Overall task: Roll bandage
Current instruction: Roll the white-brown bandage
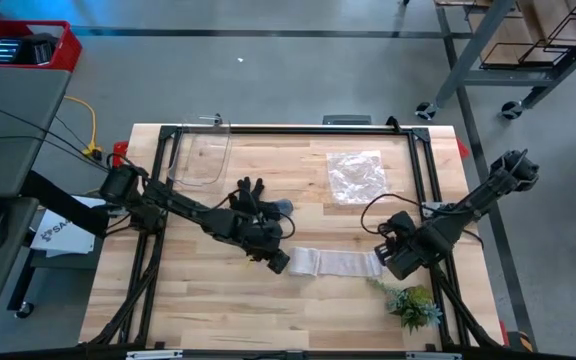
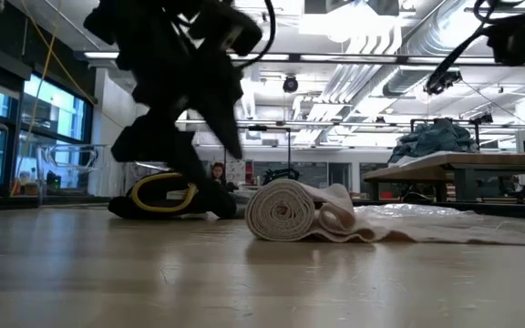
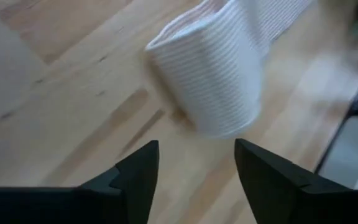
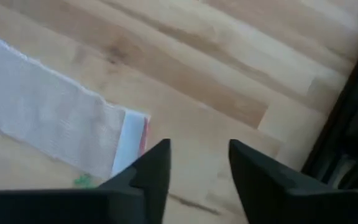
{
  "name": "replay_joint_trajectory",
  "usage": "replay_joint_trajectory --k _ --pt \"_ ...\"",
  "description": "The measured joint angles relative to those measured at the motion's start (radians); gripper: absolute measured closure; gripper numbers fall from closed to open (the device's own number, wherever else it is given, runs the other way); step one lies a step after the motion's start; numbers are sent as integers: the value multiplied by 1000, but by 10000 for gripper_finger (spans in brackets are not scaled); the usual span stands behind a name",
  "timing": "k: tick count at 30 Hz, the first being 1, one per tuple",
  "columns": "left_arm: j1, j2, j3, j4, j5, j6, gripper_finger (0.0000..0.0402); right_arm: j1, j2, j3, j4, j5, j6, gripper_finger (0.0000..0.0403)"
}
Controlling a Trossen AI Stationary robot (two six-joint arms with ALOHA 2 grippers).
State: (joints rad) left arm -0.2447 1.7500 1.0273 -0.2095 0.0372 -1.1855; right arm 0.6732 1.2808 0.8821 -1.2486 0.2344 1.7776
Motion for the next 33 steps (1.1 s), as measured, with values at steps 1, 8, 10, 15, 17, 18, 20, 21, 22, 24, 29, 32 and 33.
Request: replay_joint_trajectory --k 1,8,10,15,17,18,20,21,22,24,29,32,33 --pt "-3 -1 0 12 -14 -33 190 9 0 -4 7 -7 14 226" --pt "-10 32 0 57 -43 -167 186 78 -1 -105 266 -7 116 197" --pt "0 34 0 78 -46 -173 186 81 0 -159 440 -4 118 204" --pt "20 30 1 107 -50 -167 186 22 36 -223 754 83 48 248" --pt "24 28 1 105 -49 -167 186 -29 67 -214 778 80 -22 285" --pt "25 28 1 104 -45 -167 186 -55 85 -207 795 62 -63 307" --pt "26 28 1 102 -39 -167 186 -109 126 -189 833 9 -141 364" --pt "27 28 1 102 -39 -167 186 -130 149 -181 857 -11 -182 382" --pt "27 28 1 103 -39 -167 186 -149 173 -173 880 -26 -216 390" --pt "27 28 1 102 -38 -171 186 -181 218 -150 912 -61 -266 391" --pt "26 28 1 102 -38 -174 186 -217 299 -125 909 -142 -320 400" --pt "26 28 1 105 -38 -181 186 -213 315 -125 871 -160 -307 402" --pt "25 28 1 107 -34 -192 186 -211 317 -125 857 -161 -296 402"
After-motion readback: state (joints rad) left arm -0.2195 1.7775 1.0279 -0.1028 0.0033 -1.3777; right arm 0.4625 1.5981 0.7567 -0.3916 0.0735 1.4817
